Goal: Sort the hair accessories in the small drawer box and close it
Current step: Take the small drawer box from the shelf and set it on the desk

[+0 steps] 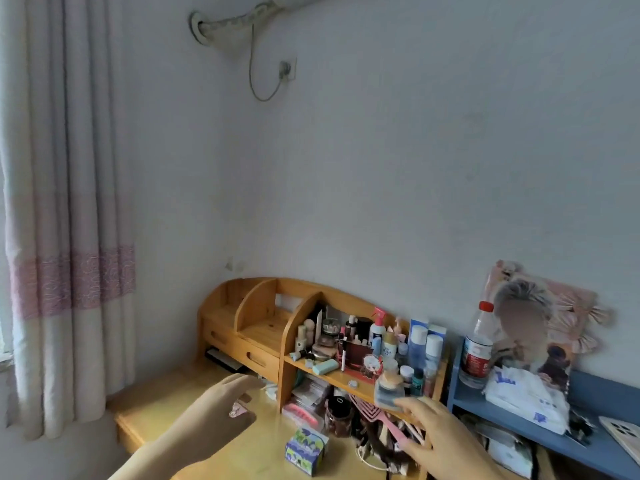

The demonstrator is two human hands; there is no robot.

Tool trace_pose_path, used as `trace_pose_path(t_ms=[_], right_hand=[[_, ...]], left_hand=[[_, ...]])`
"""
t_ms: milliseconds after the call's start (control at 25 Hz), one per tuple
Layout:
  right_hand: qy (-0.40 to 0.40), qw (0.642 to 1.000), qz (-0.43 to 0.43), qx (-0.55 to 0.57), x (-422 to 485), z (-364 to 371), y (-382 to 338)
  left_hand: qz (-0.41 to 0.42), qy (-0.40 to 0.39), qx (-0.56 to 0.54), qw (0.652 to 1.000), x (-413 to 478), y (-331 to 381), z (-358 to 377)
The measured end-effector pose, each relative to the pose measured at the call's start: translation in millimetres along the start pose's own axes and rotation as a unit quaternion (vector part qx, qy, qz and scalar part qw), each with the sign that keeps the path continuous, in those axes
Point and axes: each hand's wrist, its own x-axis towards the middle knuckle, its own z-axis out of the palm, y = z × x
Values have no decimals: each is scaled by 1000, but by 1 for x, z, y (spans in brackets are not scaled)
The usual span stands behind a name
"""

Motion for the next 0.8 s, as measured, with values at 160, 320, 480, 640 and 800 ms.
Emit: trace_pose_path(t_ms=[160,320,480,640,800], right_hand=[[-6,1000,-11,22,48,9,32],[-8,999,-28,23,81,26,58],[-8,1000,-14,15,102,43,74],[-9,1000,13,9,121,65,81],[-2,999,47,-6,156,92,83]], left_hand=[[-12,5,-9,1000,54,-16,14],[-12,-16,-10,1000,92,-31,34],[-6,-21,-26,999,127,-45,44],[18,-30,-52,998,165,-66,68],[49,-77,-60,994,218,-112,94]])
